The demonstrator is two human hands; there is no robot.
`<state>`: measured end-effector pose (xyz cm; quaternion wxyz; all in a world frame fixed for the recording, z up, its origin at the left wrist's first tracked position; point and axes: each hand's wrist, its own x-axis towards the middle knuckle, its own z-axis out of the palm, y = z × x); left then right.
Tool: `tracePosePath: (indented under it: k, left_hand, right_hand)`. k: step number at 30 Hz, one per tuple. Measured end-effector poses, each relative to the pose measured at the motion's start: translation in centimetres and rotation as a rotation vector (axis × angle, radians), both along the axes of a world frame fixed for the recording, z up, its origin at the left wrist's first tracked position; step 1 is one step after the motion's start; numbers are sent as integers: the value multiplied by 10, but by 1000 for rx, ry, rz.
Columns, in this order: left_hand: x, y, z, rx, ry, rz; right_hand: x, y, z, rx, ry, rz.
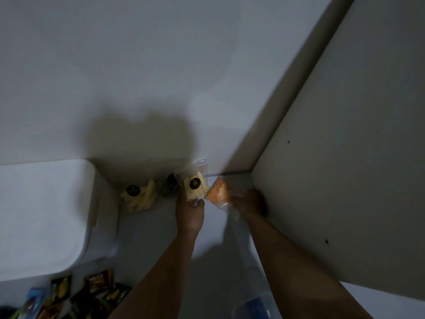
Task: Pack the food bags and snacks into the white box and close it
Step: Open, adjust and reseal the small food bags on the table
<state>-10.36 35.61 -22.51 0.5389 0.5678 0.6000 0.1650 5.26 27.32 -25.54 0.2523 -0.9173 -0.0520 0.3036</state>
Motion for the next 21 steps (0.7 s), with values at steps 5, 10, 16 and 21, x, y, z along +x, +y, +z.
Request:
tracePosePath:
  k: [5, 10, 16, 21]
  left_hand:
    - [-8, 0, 23, -3, -20, -59]
    - [-23, -10, 57, 58, -78, -151]
    - [-74, -49, 93, -124, -154, -350]
    - [-151, -84, 144, -146, -315, -381]
  right_hand:
    - [-15, -20, 32, 187, 0, -111]
    - [-42, -42, 73, 372, 66, -170]
    - [-106, -73, 135, 546, 116, -6]
    - [-194, -93, 186, 785, 482, 94]
